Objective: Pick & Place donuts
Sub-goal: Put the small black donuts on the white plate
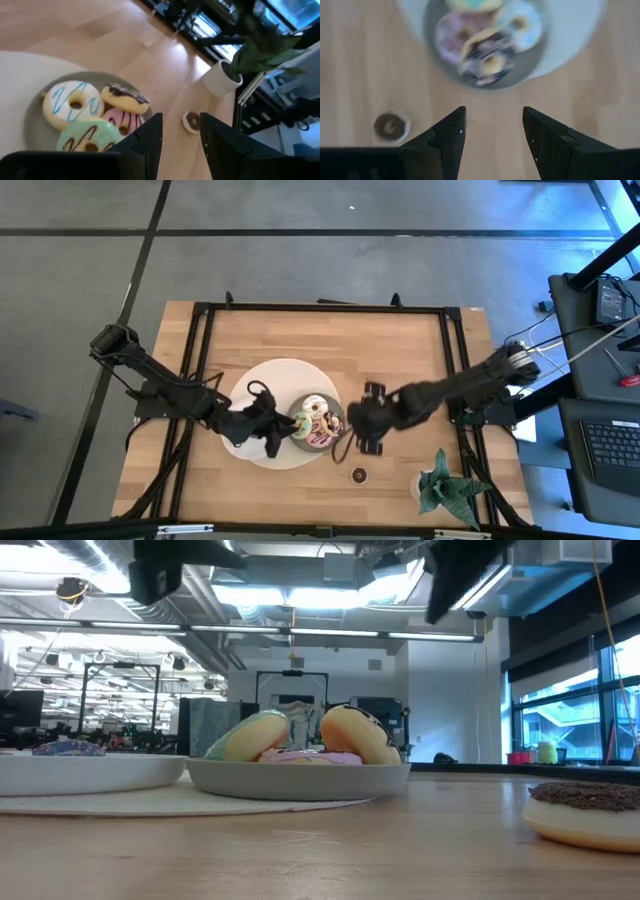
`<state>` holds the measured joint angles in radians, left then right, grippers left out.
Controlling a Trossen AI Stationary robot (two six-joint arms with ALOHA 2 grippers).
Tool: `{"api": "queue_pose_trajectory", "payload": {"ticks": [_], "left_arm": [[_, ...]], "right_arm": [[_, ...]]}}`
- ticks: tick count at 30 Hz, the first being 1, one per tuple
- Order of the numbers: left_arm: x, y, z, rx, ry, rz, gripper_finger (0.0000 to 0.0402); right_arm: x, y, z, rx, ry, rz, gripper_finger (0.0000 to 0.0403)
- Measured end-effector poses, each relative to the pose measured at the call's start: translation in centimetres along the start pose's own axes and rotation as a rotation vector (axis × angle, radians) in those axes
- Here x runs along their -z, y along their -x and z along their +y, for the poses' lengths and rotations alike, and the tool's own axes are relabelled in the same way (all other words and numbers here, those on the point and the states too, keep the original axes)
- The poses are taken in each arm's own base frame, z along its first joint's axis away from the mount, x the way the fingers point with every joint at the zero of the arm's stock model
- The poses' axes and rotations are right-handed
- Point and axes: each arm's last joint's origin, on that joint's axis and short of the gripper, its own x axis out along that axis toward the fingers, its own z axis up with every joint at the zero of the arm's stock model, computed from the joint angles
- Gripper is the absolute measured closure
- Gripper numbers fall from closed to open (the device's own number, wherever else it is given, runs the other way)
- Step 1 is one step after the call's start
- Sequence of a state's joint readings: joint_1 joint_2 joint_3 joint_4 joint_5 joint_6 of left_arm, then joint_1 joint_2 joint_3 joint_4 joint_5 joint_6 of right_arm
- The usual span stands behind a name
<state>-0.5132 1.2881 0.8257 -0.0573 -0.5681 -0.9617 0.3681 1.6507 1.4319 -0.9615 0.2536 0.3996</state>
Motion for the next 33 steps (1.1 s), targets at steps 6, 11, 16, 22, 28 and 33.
{"api": "queue_pose_trajectory", "payload": {"ticks": [6,11,16,22,28,33], "left_arm": [[-0.2,-0.3,0.1,-0.001,0.006,-0.01,0.0281],[0.6,-0.9,0.1,-0.015,0.028,0.015,0.0279],[2.0,-2.1,0.1,-0.038,0.017,0.044,0.028],[3.8,-3.7,0.4,-0.052,0.087,0.119,0.0283],[5.0,-4.7,0.7,-0.055,0.104,0.177,0.0282],[4.6,-4.9,0.0,0.01,0.046,0.12,0.0285]], "right_arm": [[1.3,-3.0,3.7,-0.133,0.092,0.157,0.0205],[2.2,-5.0,5.9,-0.135,0.104,0.206,0.0205],[2.6,-7.3,8.4,-0.187,0.128,0.2,0.0205],[3.0,-8.8,9.5,-0.235,0.138,0.222,0.0205],[2.9,-8.9,9.5,-0.24,0.164,0.209,0.0205],[3.1,-10.0,9.8,-0.232,0.166,0.224,0.0205]]}}
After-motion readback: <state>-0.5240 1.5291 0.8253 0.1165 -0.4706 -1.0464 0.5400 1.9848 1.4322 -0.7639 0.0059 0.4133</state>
